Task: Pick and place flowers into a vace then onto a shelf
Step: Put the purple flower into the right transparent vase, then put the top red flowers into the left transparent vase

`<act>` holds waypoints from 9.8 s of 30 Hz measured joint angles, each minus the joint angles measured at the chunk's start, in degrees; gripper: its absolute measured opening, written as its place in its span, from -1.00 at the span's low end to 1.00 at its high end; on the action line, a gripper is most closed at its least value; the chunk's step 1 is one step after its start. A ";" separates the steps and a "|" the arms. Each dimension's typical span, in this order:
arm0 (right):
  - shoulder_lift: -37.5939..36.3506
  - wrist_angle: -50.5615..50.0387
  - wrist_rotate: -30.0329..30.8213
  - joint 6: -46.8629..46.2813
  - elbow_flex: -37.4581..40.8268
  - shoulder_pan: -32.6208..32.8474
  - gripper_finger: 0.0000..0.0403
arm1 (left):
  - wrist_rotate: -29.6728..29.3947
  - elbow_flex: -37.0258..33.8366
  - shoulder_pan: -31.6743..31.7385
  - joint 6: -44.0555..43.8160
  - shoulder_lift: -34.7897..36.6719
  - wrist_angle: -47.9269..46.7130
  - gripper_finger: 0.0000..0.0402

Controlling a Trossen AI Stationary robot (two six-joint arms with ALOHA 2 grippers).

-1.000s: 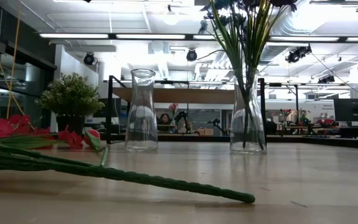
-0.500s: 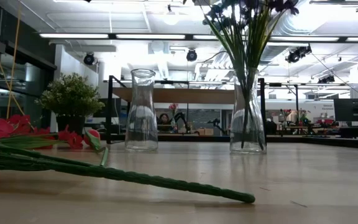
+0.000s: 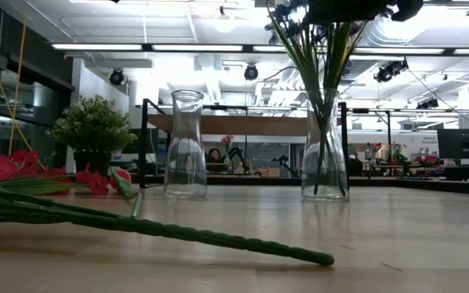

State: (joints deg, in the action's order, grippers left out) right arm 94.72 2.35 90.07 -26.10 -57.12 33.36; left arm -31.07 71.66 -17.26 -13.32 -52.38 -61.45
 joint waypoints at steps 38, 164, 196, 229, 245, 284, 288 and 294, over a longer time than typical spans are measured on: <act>0.00 4.36 -3.98 -1.18 -0.17 0.02 -1.00 | 0.00 0.00 -0.01 1.39 0.00 0.02 0.79; -3.30 -16.19 -32.67 -32.52 -0.13 -1.46 -0.59 | -3.05 -0.02 0.00 5.59 -0.02 4.76 0.79; -3.28 20.06 -35.13 -17.83 -0.13 8.31 -0.59 | -3.00 -0.02 0.00 5.53 -0.02 5.64 0.79; -3.28 85.75 -45.79 61.81 -0.13 5.98 -0.59 | 1.60 -0.02 0.00 2.50 -0.02 5.40 0.79; -13.78 83.49 -44.58 76.58 -0.15 5.01 -0.59 | 11.97 -0.09 0.00 -20.55 0.00 0.09 0.79; -30.34 50.18 -30.43 76.12 -0.15 9.92 -0.59 | 28.27 -0.22 -13.97 -73.07 -32.34 -19.64 0.79; -30.32 50.10 -30.56 76.09 -0.15 9.92 -0.59 | 25.33 -0.20 -19.91 -81.73 -33.05 -19.46 0.79; -30.32 50.11 -30.83 73.81 -0.15 9.92 -0.59 | 24.48 -3.21 -27.55 -94.91 -33.16 -17.81 0.79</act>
State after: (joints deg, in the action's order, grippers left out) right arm 64.40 52.47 59.24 47.71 -57.28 43.29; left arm -6.59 68.45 -44.81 -108.24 -85.54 -79.26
